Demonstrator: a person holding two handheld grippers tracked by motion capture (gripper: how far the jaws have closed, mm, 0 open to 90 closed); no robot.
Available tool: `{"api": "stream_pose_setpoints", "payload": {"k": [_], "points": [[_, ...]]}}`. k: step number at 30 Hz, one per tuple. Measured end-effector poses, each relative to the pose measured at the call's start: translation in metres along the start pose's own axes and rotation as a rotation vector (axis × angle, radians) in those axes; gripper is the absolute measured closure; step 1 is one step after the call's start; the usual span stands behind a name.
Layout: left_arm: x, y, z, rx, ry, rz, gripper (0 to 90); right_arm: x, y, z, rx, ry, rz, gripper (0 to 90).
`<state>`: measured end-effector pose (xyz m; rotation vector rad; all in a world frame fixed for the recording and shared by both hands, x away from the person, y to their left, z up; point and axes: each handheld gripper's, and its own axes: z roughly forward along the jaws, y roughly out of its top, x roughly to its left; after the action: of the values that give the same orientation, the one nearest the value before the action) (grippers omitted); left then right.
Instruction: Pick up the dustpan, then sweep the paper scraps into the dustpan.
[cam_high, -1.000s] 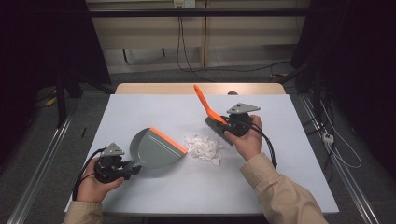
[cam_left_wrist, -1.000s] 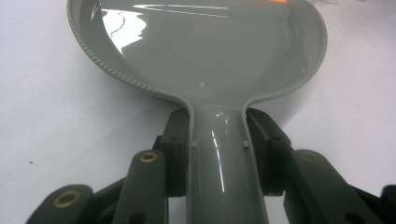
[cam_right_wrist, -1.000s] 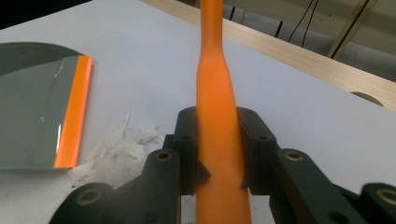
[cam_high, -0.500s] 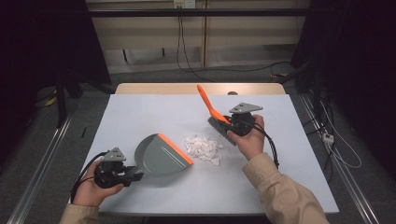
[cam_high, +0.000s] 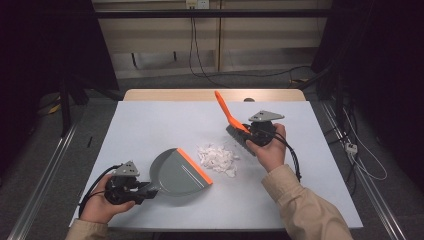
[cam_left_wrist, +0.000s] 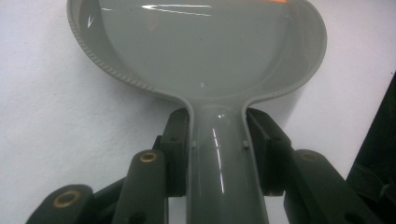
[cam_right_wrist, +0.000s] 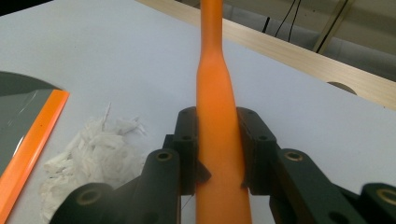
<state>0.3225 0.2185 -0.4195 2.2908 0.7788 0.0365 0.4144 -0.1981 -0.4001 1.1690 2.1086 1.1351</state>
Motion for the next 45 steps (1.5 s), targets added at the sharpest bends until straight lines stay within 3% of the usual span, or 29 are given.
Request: {"api": "stream_pose_setpoints", "payload": {"k": [10, 19, 27, 45], "points": [[-0.002, 0.001, 0.006, 0.009, -0.012, 0.011, 62.4, -0.003, -0.004, 0.005, 0.022, -0.02, 0.005, 71.5], [-0.002, 0.002, 0.013, 0.019, -0.021, 0.006, 62.4, 0.007, -0.013, 0.018, 0.062, -0.02, -0.017, 71.5], [-0.003, 0.006, 0.018, 0.033, -0.018, 0.014, 62.3, 0.022, -0.015, 0.024, 0.042, 0.015, 0.012, 71.5], [-0.004, 0.022, 0.037, 0.054, -0.032, -0.009, 62.3, 0.044, -0.017, 0.03, -0.008, 0.033, -0.026, 71.3]]}}
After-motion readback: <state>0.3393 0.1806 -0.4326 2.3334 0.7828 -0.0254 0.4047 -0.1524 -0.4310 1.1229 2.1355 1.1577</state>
